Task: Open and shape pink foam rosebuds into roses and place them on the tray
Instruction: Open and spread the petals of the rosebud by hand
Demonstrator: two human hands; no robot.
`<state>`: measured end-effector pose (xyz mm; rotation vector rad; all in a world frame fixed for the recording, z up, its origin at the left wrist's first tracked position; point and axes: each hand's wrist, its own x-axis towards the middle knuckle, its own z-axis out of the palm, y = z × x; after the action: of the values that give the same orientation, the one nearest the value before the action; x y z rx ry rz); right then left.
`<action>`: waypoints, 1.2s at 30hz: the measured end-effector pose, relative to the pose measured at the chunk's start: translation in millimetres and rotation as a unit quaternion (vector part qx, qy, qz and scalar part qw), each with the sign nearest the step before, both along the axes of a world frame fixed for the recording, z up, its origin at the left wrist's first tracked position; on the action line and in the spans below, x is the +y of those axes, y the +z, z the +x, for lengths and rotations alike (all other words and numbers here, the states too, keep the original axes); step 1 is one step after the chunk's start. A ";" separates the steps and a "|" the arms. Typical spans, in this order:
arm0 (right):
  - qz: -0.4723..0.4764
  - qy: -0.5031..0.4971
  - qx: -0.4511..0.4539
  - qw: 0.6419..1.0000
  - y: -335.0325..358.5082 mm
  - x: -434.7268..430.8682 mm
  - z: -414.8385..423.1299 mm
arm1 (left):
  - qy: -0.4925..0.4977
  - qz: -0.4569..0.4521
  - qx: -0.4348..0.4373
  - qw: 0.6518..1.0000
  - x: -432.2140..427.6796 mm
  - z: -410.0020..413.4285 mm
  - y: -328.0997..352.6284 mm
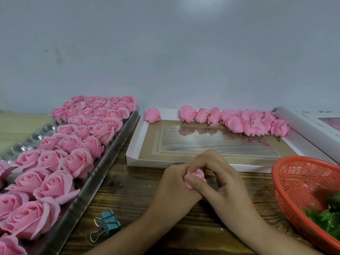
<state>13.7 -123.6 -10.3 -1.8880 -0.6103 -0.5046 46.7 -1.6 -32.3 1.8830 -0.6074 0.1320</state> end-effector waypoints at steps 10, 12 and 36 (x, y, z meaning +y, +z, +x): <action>0.008 -0.026 0.009 1.000 1.0 0.9 -2.8 | 0.020 -0.012 -0.038 0.999 -0.2 0.3 -1.0; 0.004 -0.031 0.015 0.999 0.3 0.9 -2.5 | 0.016 -0.010 -0.025 1.000 -0.5 0.3 -0.5; -0.002 -0.032 0.013 0.999 -0.4 1.4 -0.3 | 0.033 0.031 -0.051 0.998 -1.2 0.9 -1.4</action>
<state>13.4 -122.2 -10.7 -1.9192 -0.5344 -0.5196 47.6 -2.9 -33.7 1.9669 -0.6252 0.2573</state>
